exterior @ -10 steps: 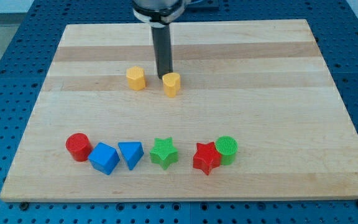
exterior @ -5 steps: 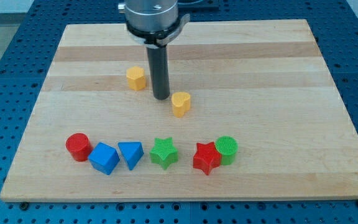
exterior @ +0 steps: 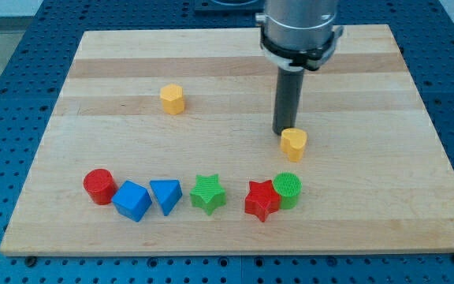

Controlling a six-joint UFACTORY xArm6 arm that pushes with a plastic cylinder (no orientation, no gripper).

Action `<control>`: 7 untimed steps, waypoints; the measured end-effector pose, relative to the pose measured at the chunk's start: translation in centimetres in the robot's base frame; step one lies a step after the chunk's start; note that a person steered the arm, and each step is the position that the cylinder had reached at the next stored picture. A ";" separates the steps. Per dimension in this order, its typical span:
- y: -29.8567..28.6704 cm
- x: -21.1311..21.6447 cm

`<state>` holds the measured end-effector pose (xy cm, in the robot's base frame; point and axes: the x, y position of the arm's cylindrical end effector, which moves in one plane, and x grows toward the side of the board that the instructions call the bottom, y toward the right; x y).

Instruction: Keep the yellow heart to the right of the green circle

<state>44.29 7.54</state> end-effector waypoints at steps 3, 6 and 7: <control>0.1 1.5; 0.9 3.6; 1.8 5.8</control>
